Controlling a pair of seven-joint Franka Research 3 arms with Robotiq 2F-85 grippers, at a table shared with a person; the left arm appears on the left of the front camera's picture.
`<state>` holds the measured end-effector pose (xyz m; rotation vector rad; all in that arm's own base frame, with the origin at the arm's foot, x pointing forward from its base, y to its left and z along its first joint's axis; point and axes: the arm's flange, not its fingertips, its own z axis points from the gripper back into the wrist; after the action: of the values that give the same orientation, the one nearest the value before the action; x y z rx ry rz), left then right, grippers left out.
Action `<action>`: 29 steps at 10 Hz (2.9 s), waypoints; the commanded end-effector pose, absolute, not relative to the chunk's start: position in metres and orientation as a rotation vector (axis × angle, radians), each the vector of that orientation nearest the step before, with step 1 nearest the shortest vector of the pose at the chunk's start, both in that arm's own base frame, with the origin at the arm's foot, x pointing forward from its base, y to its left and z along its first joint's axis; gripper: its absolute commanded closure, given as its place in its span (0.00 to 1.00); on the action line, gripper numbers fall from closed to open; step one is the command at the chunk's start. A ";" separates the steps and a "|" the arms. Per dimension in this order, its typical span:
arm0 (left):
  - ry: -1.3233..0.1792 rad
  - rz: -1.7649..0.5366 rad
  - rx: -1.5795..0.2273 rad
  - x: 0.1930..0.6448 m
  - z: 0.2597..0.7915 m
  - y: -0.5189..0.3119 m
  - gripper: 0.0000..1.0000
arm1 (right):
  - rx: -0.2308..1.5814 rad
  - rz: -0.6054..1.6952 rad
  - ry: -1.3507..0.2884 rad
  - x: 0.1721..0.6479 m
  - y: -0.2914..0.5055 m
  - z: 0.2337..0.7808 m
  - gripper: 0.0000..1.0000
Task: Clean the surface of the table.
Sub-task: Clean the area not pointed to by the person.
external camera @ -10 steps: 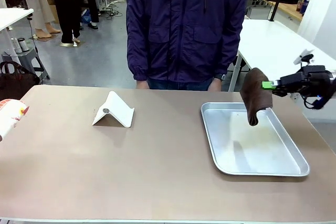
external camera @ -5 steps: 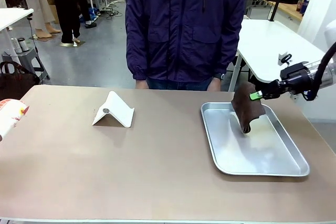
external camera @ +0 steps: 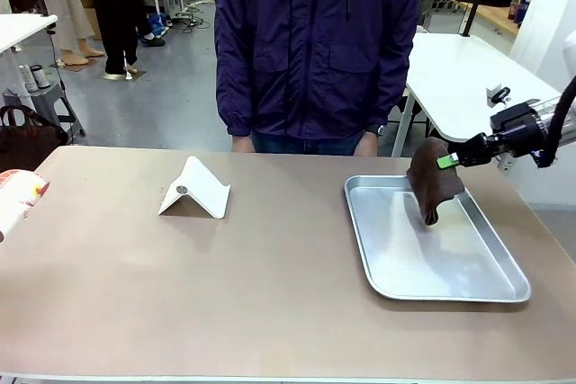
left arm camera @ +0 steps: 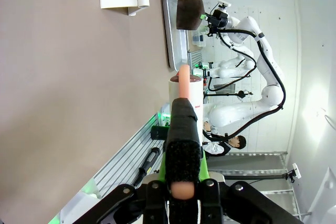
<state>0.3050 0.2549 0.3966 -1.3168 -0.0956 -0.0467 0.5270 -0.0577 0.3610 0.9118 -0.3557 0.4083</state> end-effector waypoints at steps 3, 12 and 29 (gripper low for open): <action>-0.110 -0.036 -1.333 0.306 0.401 0.255 0.78 | 0.748 0.322 -0.383 0.530 -0.083 0.378 0.93; -0.110 -0.036 -1.333 0.306 0.401 0.255 0.78 | 0.697 0.348 -0.240 0.568 -0.045 0.318 0.93; -0.110 -0.036 -1.333 0.306 0.401 0.255 0.78 | 0.726 0.595 -0.068 0.569 0.049 0.273 0.93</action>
<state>0.3050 0.2549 0.3965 -1.3168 -0.0955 -0.0467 0.5632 0.0539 0.2761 0.8043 -0.0453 0.6134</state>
